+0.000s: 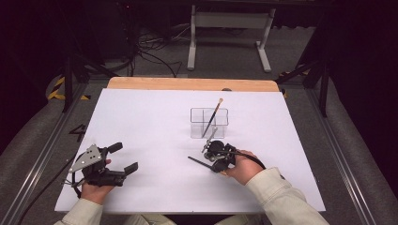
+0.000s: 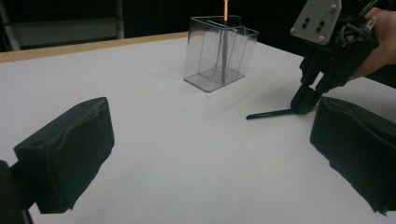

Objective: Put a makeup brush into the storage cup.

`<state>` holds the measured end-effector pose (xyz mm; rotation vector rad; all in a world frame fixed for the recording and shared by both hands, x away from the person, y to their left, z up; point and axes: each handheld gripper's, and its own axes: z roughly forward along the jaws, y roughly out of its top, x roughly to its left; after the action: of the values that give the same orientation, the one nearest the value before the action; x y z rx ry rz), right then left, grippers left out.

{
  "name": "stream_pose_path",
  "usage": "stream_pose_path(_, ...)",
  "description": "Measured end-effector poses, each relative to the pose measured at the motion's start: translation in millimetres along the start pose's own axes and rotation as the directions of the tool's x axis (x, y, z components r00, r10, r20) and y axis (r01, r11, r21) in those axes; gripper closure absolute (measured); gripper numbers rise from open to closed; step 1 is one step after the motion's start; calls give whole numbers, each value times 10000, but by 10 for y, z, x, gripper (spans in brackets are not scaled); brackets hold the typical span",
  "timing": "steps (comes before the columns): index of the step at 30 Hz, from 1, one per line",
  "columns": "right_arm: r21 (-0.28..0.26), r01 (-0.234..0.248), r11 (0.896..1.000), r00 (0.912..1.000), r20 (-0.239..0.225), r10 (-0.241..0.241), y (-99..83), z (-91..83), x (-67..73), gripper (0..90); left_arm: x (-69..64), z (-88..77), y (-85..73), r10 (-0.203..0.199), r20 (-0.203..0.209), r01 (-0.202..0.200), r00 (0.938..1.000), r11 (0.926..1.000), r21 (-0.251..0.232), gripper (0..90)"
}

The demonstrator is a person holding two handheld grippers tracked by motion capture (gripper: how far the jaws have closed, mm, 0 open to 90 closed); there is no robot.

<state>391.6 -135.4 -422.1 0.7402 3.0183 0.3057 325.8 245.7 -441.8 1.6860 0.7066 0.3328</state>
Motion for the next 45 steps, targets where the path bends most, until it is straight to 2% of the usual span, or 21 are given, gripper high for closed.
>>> stream_pose_path(3,-15,2,10000,10000,-44,-2,1,1,-8,833,-9,15,6,102,62,-103,9999,9999,124,13)
stream_pose_path(5,-8,-10,10000,10000,-95,10,3,0,-13,833,-23,39,15,305,104,-309,9995,9990,323,14)
stream_pose_path(11,-32,87,10000,9997,-211,-88,-3,-51,-12,833,-46,87,43,486,544,-511,9973,9976,464,16)
stream_pose_path(16,-133,308,9994,9993,-191,-310,-4,-185,19,833,-52,154,77,488,986,-548,9939,9968,588,21)
stream_pose_path(21,-213,607,9979,9980,-140,-610,5,-332,64,833,-96,233,139,780,1641,-925,9834,9923,824,33)
stream_pose_path(25,-272,864,9959,9961,-157,-868,9,-442,101,834,-107,288,175,655,2168,-834,9740,9937,745,44)
stream_pose_path(26,-280,917,9954,9955,-194,-922,9,-461,106,834,-107,288,175,655,2168,-834,9740,9937,745,44)
stream_pose_path(29,-335,1057,9938,9941,-218,-1065,8,-517,120,833,-118,339,210,687,2503,-899,9657,9932,746,45)
stream_pose_path(32,-342,1185,9924,9926,-222,-1192,7,-557,133,833,-126,361,226,770,2570,-988,9633,9924,728,44)
stream_pose_path(33,-362,1261,9914,9916,-229,-1269,7,-577,139,834,-141,386,242,767,2711,-972,9595,9933,630,43)
stream_pose_path(43,-533,1585,9859,9869,-204,-1598,57,-753,188,833,-184,479,324,716,2959,-900,9525,9947,491,47)
stream_pose_path(45,-532,1632,9852,9862,-205,-1644,71,-770,196,833,-203,509,347,823,3085,-1010,9476,9939,449,47)
